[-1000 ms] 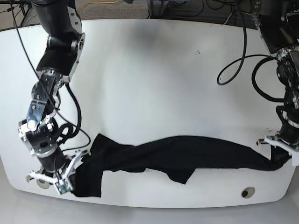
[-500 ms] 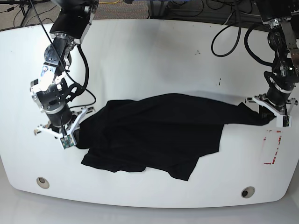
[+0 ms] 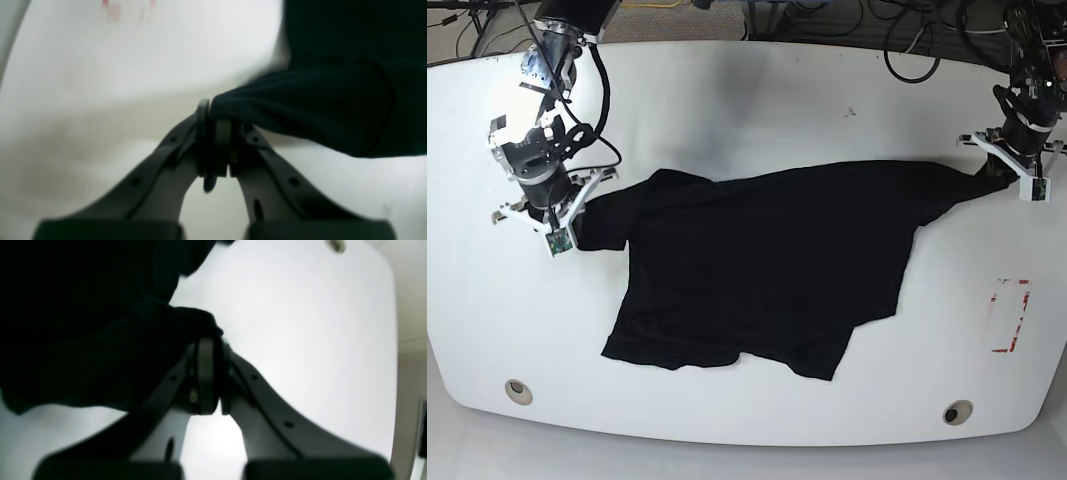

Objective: Layout the t-shirt on the table in an organized manner, then fold the t-shirt properly
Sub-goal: 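Lay the shirt flat, dragging both grippers back toward the robot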

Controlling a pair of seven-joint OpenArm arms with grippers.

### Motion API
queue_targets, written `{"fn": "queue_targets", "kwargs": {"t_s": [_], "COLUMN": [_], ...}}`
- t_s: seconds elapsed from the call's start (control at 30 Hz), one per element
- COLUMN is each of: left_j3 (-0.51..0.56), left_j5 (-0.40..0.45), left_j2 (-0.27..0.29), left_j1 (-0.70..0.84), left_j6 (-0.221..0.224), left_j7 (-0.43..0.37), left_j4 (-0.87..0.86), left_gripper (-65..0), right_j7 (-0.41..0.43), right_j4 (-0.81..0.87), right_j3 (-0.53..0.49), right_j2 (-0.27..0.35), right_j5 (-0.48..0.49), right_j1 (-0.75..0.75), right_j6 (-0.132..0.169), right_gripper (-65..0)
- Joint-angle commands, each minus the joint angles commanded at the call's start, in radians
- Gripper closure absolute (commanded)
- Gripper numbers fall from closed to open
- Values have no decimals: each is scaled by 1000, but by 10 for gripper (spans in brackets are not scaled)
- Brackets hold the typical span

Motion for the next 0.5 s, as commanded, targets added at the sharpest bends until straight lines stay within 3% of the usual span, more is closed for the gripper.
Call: {"fn": "queue_targets", "kwargs": {"t_s": [0.4,0.5], "left_j3": [-8,-8], "left_j5": [0,0], "left_j2": [23,34], "left_j1": [83,84], "left_j6": [0,0], "left_j7": [0,2], "left_j4": [0,0], "left_gripper": [-13,-15], "right_j7": [0,2], "right_j4": [-2,-3], "right_j3": [0,2], "right_j2": [-3,-29], "right_j5": [0,-2], "right_j1": [-72,-72], "right_j6": [0,0], "right_gripper": [-5,-5]}}
